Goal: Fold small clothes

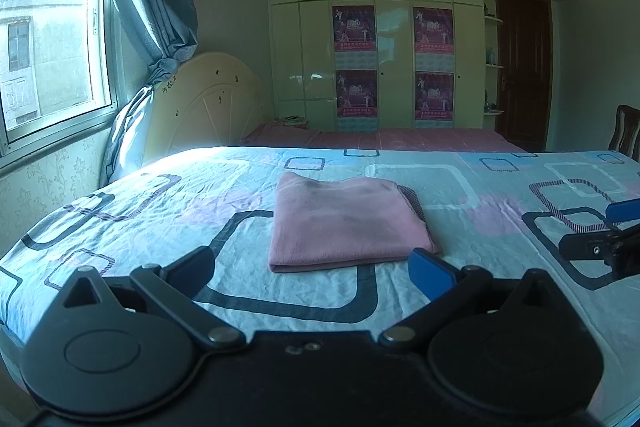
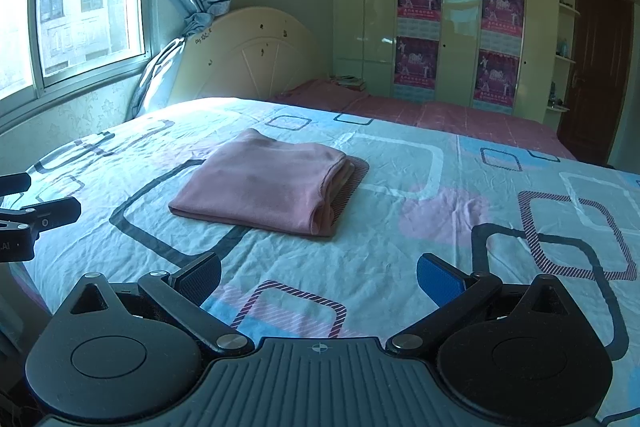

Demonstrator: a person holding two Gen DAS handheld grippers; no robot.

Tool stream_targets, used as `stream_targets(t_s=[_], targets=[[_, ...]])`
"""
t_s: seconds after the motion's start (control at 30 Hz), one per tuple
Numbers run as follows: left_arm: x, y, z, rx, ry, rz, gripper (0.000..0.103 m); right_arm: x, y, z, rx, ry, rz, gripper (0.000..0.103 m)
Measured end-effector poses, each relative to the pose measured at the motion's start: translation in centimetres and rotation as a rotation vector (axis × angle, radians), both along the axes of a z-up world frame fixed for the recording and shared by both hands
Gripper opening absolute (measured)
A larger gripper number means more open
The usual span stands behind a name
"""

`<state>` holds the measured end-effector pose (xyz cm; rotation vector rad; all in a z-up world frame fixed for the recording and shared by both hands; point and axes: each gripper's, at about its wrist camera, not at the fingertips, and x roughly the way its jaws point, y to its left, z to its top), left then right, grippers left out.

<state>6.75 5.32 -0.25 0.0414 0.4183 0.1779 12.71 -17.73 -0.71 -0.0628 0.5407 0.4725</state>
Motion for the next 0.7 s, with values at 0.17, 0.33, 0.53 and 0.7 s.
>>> stream_targets(t_s=[0.17, 0.33, 0.53, 0.7], targets=[[0.01, -0.08, -0.02, 0.0, -0.002, -0.001, 0.102, -0.05, -0.18, 0.04, 0.004, -0.001, -0.003, 0.103], [0.02, -0.09, -0.02, -0.007, -0.005, -0.001, 0.102, -0.02, -0.15, 0.05, 0.004, -0.002, -0.001, 0.103], [0.04, 0.25, -0.19, -0.02, 0.003, -0.009, 0.102, -0.08, 0.12, 0.11, 0.004, -0.005, 0.006, 0.103], [-0.07, 0.28, -0.28, -0.018, 0.014, -0.004, 0.102, 0.02, 0.5, 0.06, 0.005, -0.001, 0.016, 0.103]])
